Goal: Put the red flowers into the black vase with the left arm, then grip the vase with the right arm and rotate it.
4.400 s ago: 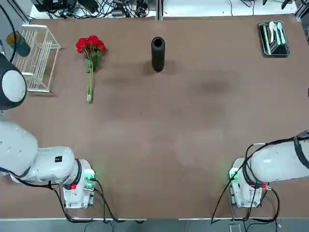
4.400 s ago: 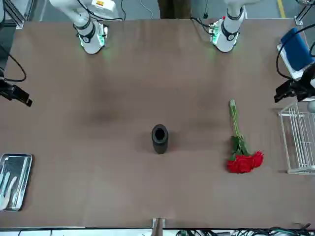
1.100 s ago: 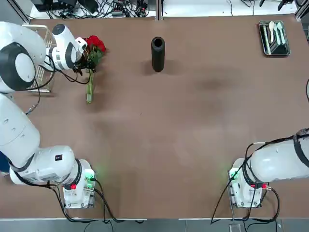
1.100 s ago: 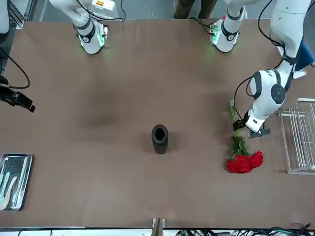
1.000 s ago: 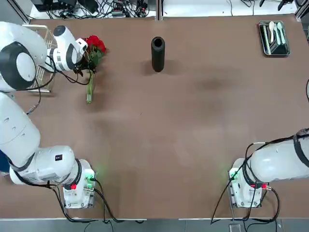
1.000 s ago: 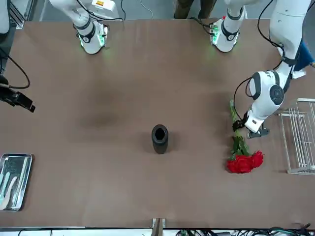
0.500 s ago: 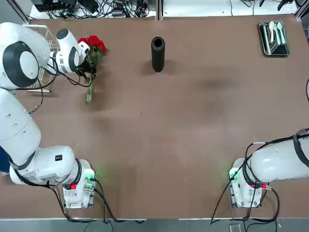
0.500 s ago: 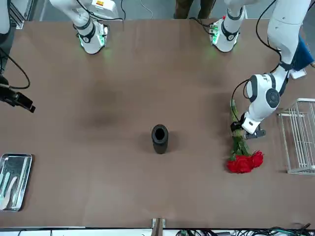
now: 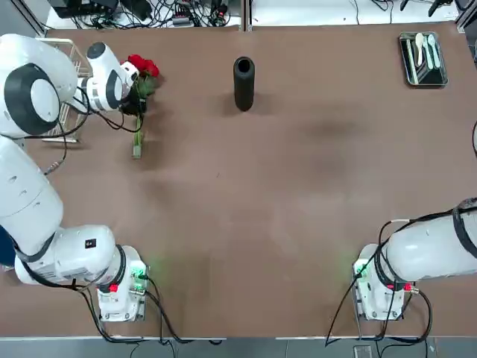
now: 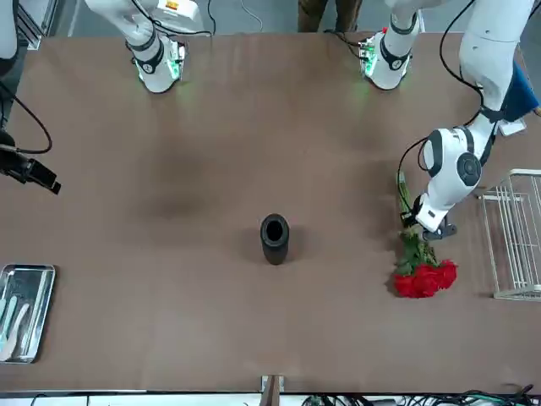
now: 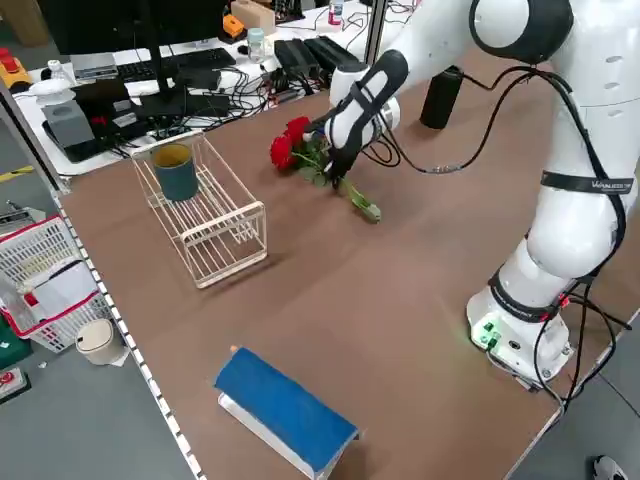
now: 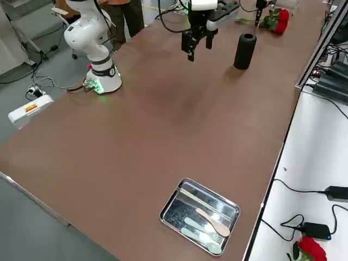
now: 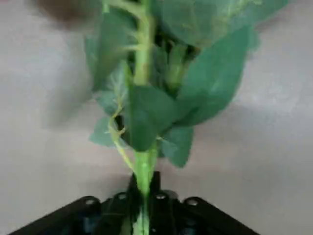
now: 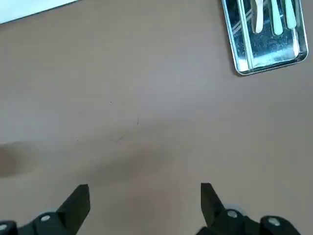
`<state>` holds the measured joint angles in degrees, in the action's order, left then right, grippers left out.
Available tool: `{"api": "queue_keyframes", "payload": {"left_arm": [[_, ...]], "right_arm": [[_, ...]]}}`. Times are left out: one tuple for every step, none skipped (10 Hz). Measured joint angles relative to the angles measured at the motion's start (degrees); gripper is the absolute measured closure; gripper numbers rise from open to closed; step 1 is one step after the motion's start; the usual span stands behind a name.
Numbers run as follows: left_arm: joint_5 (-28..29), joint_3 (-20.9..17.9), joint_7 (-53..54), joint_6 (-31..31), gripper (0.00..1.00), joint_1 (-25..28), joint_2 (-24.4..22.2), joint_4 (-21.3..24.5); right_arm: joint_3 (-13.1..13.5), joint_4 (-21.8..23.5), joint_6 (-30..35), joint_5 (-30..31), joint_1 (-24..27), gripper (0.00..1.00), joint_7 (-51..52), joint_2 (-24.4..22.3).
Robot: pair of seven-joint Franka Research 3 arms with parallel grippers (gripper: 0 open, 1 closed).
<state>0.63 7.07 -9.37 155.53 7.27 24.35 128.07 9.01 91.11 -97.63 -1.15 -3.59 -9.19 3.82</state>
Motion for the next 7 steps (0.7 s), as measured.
{"api": "queue_keyframes", "payload": {"left_arm": [[0.0,0.26,-1.66,0.07,0.93,-0.27,-0.07,-0.46],[0.0,0.39,-2.89,0.1,0.93,-0.73,-0.49,-1.11],[0.0,0.42,-3.46,-0.61,0.93,-1.02,-1.76,-1.82],[0.0,0.42,-4.05,-3.68,0.93,-1.08,-3.93,-2.94],[0.0,0.46,-5.67,-9.17,0.93,-1.1,-6.74,-4.91],[0.0,0.98,-8.28,-15.12,0.93,-1.21,-9.84,-7.59],[0.0,2.28,-11.66,-19.95,0.93,-1.36,-12.67,-10.43]], "right_arm": [[0.0,0.0,0.0,0.0,0.0,0.0,0.0,0.0],[0.0,0.0,-0.01,0.0,0.0,0.0,0.0,0.0],[0.01,0.01,-0.02,0.0,0.0,0.0,0.0,0.0],[0.01,0.02,-0.02,0.0,0.0,0.0,0.0,0.0],[0.01,0.03,-0.03,0.0,0.0,0.0,0.0,0.01],[0.01,0.03,-0.04,0.0,0.0,0.0,0.0,0.01],[0.0,0.04,-0.04,0.0,0.0,0.0,0.0,0.01]]}}
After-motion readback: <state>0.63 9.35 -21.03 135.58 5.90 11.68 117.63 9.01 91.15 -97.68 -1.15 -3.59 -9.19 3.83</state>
